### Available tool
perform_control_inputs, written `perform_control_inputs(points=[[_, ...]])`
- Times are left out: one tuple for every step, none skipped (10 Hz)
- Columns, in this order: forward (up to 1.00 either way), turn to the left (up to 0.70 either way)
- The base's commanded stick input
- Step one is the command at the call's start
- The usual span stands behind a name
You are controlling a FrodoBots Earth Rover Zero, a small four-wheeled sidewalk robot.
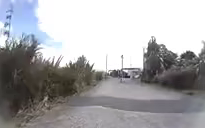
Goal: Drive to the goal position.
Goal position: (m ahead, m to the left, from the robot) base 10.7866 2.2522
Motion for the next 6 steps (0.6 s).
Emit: perform_control_inputs(points=[[0.85, 0.0], [0.85, 0.0], [0.85, 0.0], [0.85, 0.0], [0.85, 0.0], [0.85, 0.0]])
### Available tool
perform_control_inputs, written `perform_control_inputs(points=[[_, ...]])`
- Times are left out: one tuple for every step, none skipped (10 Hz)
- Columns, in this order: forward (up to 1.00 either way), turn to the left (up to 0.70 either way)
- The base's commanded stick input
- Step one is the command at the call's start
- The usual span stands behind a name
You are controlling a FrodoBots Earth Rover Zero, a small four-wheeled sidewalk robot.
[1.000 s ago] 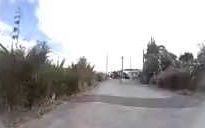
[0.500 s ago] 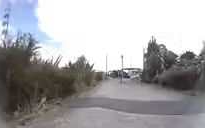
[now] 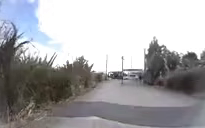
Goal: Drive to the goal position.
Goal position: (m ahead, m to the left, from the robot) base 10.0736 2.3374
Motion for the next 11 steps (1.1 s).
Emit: perform_control_inputs(points=[[0.85, 0.0], [0.85, 0.0], [0.85, 0.0], [0.85, 0.0], [0.85, 0.0], [0.85, 0.0], [0.85, 0.0], [0.85, 0.0], [0.85, 0.0], [0.85, 0.0], [0.85, 0.0]])
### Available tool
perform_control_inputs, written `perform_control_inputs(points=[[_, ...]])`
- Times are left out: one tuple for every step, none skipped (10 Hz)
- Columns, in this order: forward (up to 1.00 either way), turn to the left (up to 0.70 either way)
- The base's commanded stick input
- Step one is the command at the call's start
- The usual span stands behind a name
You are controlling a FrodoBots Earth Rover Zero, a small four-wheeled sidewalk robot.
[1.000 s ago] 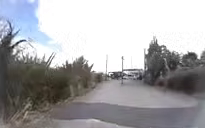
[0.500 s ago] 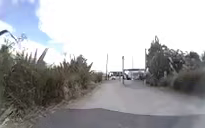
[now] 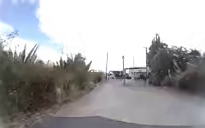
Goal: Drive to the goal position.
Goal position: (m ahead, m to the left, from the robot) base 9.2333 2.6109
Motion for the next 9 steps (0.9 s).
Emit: perform_control_inputs(points=[[0.85, 0.0], [0.85, -0.08], [0.85, -0.19], [0.85, -0.31], [0.85, 0.0], [0.85, 0.0], [0.85, 0.0], [0.85, 0.0], [0.85, 0.0]])
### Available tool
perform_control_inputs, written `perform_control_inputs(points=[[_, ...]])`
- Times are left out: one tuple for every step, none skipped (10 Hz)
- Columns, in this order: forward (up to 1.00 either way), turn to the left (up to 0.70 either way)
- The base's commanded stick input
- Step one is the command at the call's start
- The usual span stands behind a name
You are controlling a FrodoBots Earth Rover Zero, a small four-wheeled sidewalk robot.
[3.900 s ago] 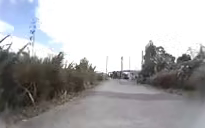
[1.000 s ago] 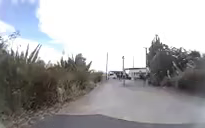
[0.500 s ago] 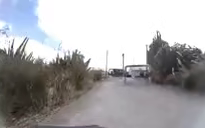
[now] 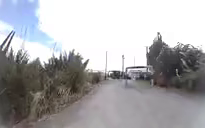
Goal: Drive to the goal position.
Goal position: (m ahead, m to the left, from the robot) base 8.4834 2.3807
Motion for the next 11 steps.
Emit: perform_control_inputs(points=[[0.85, 0.0], [0.85, 0.0], [0.85, 0.0], [0.85, 0.0], [0.85, 0.0], [0.85, 0.0], [0.85, 0.0], [0.85, 0.0], [0.85, 0.0], [0.85, 0.0], [0.85, 0.0]])
